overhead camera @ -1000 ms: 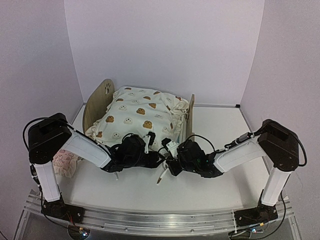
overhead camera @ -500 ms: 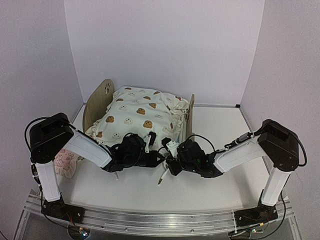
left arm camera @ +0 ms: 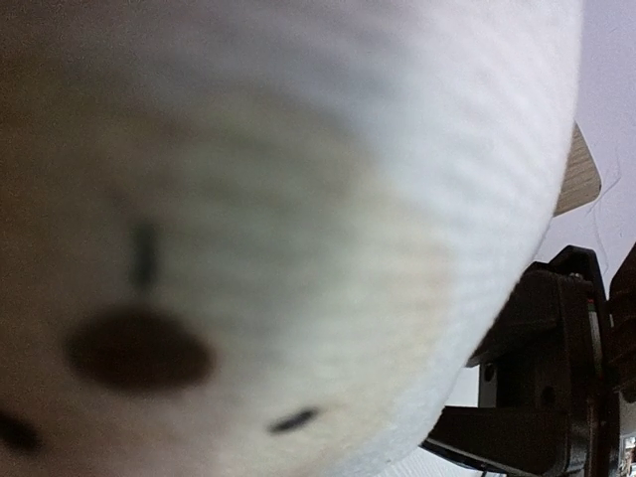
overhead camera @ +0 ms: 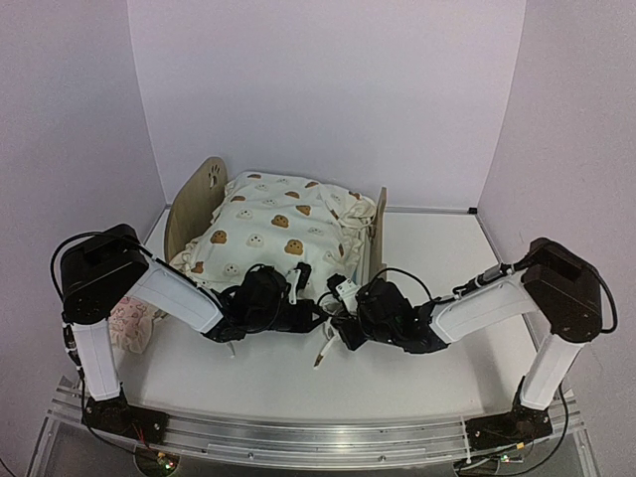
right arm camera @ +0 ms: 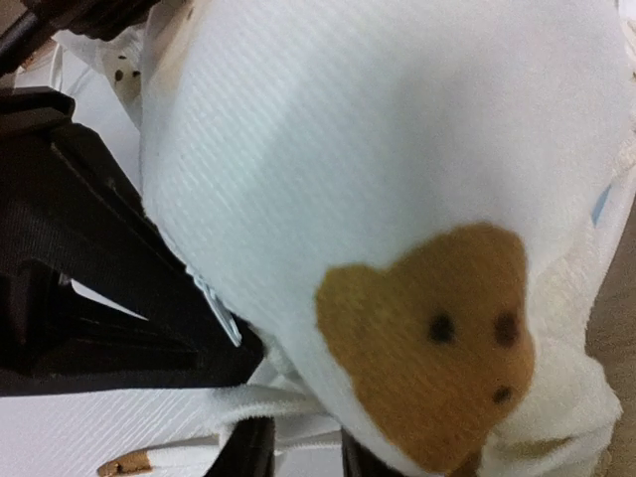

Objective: Set up the pet bed

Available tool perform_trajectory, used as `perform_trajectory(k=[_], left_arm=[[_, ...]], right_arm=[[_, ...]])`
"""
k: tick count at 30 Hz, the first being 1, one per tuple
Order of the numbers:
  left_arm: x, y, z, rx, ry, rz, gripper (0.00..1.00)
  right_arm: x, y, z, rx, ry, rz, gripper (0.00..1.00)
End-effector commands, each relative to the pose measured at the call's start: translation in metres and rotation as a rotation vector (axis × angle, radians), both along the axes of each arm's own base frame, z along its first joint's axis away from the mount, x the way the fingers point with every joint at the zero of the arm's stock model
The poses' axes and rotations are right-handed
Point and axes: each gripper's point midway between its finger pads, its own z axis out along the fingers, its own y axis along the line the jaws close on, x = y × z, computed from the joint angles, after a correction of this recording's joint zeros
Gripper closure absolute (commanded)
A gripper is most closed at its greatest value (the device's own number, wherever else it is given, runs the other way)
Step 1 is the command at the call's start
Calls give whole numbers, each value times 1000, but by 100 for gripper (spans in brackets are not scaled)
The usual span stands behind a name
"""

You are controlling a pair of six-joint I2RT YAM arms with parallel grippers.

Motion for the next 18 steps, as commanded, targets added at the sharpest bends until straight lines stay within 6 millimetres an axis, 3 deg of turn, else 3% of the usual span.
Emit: perform_trajectory(k=[1, 6, 12, 18], left_arm=[[7, -5, 14, -53, -18, 12, 100], [6, -4, 12, -56, -10, 15, 100], [5, 0, 7, -53, 1, 31, 100], [6, 1, 0, -39, 13, 45, 100]], right_arm=[[-10, -18, 19, 2, 68, -66, 68], [-24, -34, 29, -2, 180, -144, 53], [-48, -61, 28, 1, 363, -319, 48], [-73, -44, 21, 60, 503, -403, 45]])
